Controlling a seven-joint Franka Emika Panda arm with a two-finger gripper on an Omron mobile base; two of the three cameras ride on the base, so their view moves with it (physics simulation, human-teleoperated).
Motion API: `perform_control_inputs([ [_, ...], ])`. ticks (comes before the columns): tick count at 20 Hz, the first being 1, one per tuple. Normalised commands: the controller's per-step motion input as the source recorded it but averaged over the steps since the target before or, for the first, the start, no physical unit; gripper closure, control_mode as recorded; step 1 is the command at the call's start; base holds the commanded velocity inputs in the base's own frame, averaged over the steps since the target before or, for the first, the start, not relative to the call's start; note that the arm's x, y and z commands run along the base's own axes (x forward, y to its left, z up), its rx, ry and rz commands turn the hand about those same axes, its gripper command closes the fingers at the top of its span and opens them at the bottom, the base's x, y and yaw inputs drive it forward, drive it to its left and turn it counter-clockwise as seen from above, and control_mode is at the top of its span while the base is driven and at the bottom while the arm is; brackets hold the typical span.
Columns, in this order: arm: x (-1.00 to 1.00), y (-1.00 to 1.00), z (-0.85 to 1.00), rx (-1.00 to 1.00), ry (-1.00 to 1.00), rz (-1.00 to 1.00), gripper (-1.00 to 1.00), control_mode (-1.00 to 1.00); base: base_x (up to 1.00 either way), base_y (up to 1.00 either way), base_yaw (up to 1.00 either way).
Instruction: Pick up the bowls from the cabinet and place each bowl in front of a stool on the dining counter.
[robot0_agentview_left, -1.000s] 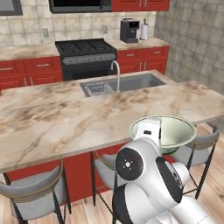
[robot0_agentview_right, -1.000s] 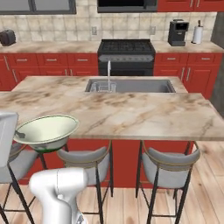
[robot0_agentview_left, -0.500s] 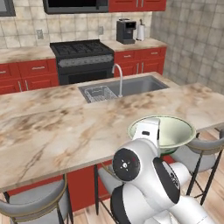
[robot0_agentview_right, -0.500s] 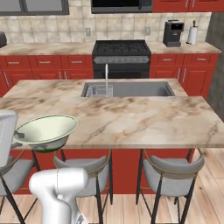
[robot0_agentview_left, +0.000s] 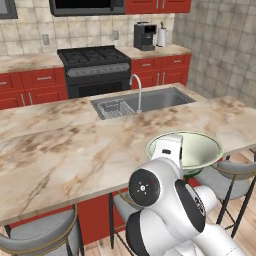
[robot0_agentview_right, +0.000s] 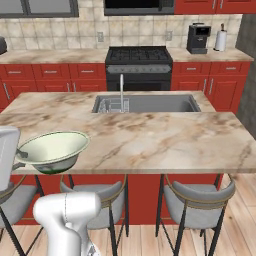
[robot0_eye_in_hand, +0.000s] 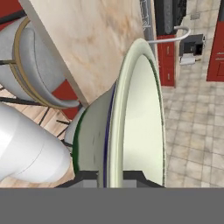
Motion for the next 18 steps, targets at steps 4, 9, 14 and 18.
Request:
perform_control_inputs([
  [4, 0.00, 0.00, 0.00, 0.00, 0.00, 0.00, 1.00, 1.00, 0.02, 0.00, 0.00],
  [9, 0.39, -0.01, 0.00, 0.00, 0.00, 0.00, 1.00, -1.00, 0.03, 0.00, 0.00],
  [14, 0.73, -0.01, -0.10, 0.07, -0.05, 0.00, 1.00, -1.00, 0.00, 0.00, 0.00],
  [18, 0.86, -0.09, -0.34, 0.15, -0.05, -0.05, 1.00, -1.00, 0.00, 0.00, 0.00],
])
